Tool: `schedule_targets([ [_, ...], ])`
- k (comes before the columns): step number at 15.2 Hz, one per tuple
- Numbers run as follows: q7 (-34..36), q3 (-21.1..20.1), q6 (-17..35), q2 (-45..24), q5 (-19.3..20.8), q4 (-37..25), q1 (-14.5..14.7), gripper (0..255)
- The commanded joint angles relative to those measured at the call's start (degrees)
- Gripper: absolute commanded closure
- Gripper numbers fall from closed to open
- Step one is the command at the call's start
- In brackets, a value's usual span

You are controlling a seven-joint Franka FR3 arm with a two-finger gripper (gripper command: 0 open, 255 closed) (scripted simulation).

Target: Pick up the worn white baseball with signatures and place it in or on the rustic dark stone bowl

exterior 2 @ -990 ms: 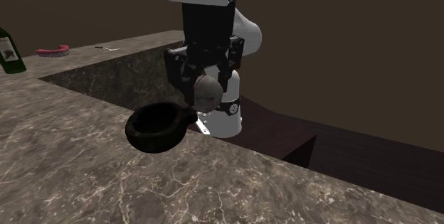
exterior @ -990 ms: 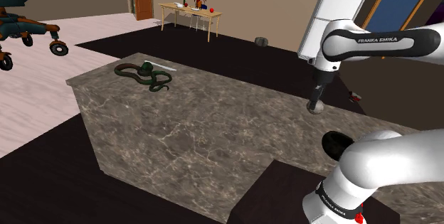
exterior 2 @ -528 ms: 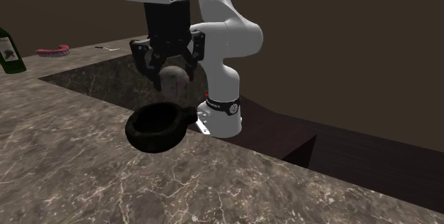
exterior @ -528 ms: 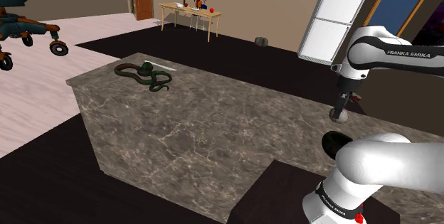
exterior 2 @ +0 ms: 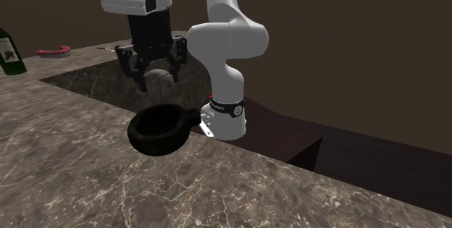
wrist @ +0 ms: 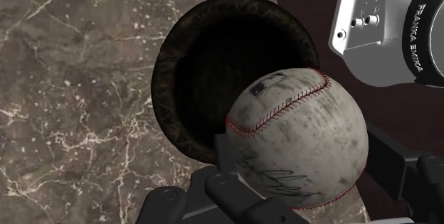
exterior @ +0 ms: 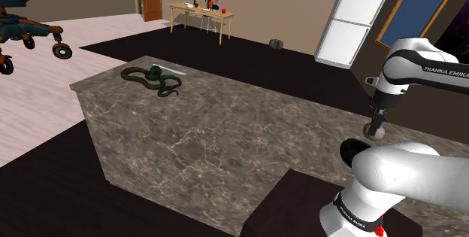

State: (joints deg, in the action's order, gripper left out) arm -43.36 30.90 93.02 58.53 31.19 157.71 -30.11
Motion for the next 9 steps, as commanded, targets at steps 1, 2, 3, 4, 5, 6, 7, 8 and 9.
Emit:
schedule_targets([
  [1,0.2,0.8,1.4,-0.2,0.8,1.2,-0.2,255],
  [2,0.3,1.2,2.2,-0.3,1.2,1.9,-0.3,255],
  [3,0.4,1.6,3.0,-0.5,1.6,2.5,-0.5,255],
  [4,0.5,2.1,3.8,-0.7,2.0,3.1,-0.6,255],
  [5,0.6,2.5,4.6,-0.9,2.4,3.7,-0.7,255],
  [6,0.7,3.0,5.4,-1.1,2.9,4.3,-0.8,255],
  [7,0.8,3.5,6.2,-1.4,3.3,4.9,-0.9,255],
  [8,1.0,3.9,7.1,-1.7,3.8,5.5,-1.0,255],
  [9,1.1,4.4,7.9,-2.0,4.3,6.1,-1.1,255],
])
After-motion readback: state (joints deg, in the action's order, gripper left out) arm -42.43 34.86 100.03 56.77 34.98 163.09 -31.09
